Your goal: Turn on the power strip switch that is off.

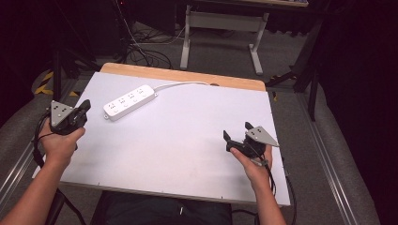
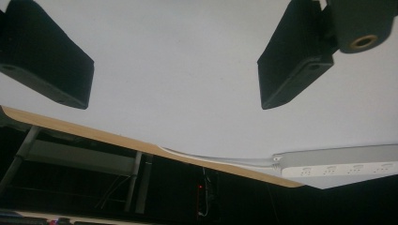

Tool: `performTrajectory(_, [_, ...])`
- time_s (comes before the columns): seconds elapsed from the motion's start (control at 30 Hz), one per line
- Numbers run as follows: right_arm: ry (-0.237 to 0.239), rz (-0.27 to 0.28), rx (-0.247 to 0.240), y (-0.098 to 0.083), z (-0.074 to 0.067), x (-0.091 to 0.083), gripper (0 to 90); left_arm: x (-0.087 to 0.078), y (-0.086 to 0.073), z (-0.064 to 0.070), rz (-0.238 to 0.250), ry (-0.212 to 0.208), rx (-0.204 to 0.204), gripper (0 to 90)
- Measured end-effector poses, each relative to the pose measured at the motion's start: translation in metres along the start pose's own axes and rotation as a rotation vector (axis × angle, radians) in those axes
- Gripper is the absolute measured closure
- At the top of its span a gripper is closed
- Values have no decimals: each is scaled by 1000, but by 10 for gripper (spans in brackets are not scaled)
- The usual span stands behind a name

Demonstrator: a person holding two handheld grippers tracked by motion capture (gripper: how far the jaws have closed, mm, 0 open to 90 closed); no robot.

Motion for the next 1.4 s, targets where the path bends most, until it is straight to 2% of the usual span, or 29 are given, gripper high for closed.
performTrajectory(0.17, [0,1,-3,0,-1,0,115,2,2,2,2,-11,8,900])
performTrajectory(0.43, [-6,-2,-3,0,0,0,115,5,9,2,2,5,20,900])
performTrajectory(0.7, [-5,-2,-6,0,-1,1,116,9,12,4,-1,-6,-1,900])
performTrajectory(0.97, [-5,0,-6,0,-1,0,117,13,18,9,-24,-32,-5,900])
performTrajectory(1.17, [-4,0,-4,0,0,0,117,16,19,10,-65,-46,-1,900])
performTrajectory(1.27, [-5,0,-5,0,0,0,118,16,19,11,-100,-65,8,900])
performTrajectory(1.4, [-6,-1,-7,0,0,0,118,19,20,13,-108,-73,19,900])
Point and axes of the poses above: each handheld gripper's, and its own axes: x roughly forward along the jaws, y roughly out of its top, z roughly to its right, the point moved 9 cm from there along x, roughly forward along the jaws, and after that the axes turned 14 degrees about y, right-handed, at the moved point
